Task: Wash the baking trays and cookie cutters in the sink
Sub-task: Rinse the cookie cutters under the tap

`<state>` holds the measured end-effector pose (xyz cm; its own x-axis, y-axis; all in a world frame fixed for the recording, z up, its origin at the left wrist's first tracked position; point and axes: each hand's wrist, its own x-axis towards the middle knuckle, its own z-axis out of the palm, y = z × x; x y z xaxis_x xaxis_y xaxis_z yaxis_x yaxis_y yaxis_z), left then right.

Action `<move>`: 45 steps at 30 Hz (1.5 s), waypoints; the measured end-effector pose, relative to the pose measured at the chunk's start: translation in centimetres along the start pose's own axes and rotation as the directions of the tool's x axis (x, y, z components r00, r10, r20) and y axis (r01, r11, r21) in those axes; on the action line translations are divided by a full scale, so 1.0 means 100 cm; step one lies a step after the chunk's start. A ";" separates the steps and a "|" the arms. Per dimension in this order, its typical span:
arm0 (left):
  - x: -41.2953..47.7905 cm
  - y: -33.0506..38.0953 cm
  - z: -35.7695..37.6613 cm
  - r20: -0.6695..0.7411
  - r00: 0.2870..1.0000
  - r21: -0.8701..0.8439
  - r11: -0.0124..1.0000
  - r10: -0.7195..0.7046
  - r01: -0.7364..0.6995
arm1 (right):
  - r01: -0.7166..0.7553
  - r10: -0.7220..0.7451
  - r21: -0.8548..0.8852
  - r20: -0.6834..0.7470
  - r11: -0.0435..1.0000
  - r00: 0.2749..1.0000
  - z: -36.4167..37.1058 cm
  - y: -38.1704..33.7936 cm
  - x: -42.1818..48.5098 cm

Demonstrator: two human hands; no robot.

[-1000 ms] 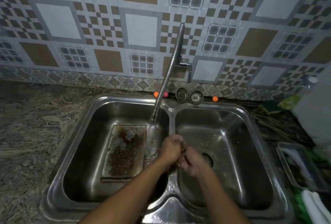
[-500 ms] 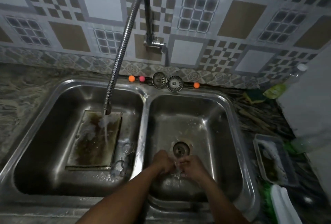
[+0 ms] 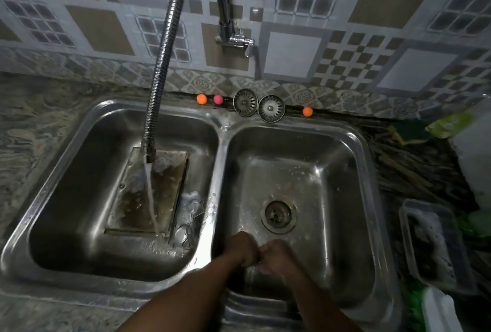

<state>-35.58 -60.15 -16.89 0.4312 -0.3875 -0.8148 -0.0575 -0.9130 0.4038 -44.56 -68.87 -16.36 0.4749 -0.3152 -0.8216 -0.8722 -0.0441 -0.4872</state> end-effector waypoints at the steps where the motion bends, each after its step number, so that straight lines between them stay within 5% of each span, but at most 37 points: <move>1: -0.001 0.003 0.000 0.005 1.000 -0.013 1.000 0.018 -0.018 | 0.009 -0.008 0.033 -0.023 0.999 1.000 -0.003 0.001 -0.001; 5: -0.024 0.018 -0.022 -0.056 0.977 -0.111 0.971 0.206 -0.212 | 0.118 -0.088 0.128 -0.218 0.985 0.972 -0.012 -0.012 -0.004; 8: -0.043 0.021 -0.060 -0.230 0.918 -0.279 0.882 0.323 -0.380 | 0.245 -0.133 0.238 -0.406 0.940 0.904 -0.011 -0.056 -0.016; 11: -0.060 0.004 -0.104 -0.491 0.838 -0.442 0.761 0.238 -0.475 | 0.416 -0.277 0.272 -0.429 0.868 0.860 0.000 -0.112 -0.039; 14: -0.065 -0.035 -0.136 -0.663 0.747 -0.431 0.792 0.047 -0.432 | 0.482 -0.361 0.354 -0.356 0.801 0.862 0.032 -0.158 -0.056; 17: -0.045 -0.085 -0.139 -0.615 0.787 -0.369 0.900 -0.050 -0.232 | 0.465 -0.378 0.366 -0.287 0.806 0.880 0.077 -0.175 -0.058; 20: -0.030 -0.116 -0.123 -0.434 0.895 -0.032 0.991 0.105 -0.132 | 0.458 -0.418 0.166 -0.229 0.873 0.879 0.115 -0.168 -0.057; 27: 0.003 -0.144 -0.122 -0.343 0.897 0.297 0.938 0.280 -0.179 | 0.379 -0.349 0.041 -0.310 0.925 0.885 0.149 -0.167 -0.041; 32: -0.012 -0.156 -0.116 -0.323 0.905 0.269 0.944 0.276 -0.191 | 0.246 -0.214 0.058 -0.328 0.967 0.920 0.164 -0.158 -0.039; 34: -0.028 -0.162 -0.124 -0.354 0.886 0.246 0.944 0.299 -0.220 | 0.224 -0.192 0.059 -0.338 0.973 0.921 0.164 -0.161 -0.039; 38: -0.046 -0.182 -0.156 -0.490 0.726 0.239 0.876 0.482 -0.419 | 0.231 -0.176 0.161 -0.298 0.960 0.938 0.172 -0.170 -0.039; 41: -0.053 -0.189 -0.170 -0.595 0.656 0.041 0.833 0.464 -0.552 | 0.361 -0.270 0.236 -0.343 0.902 0.900 0.177 -0.182 -0.049; 45: -0.078 -0.175 -0.193 -0.454 0.871 -0.670 0.573 0.187 -0.472 | 0.492 -0.292 0.357 -0.485 0.794 0.824 0.191 -0.197 -0.061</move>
<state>-20.52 -38.68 -9.60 0.7734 -0.4509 -0.4457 0.3671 -0.2548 0.8946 -28.06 -47.96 -7.40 0.5894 -0.7068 -0.3911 -0.4171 0.1484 -0.8967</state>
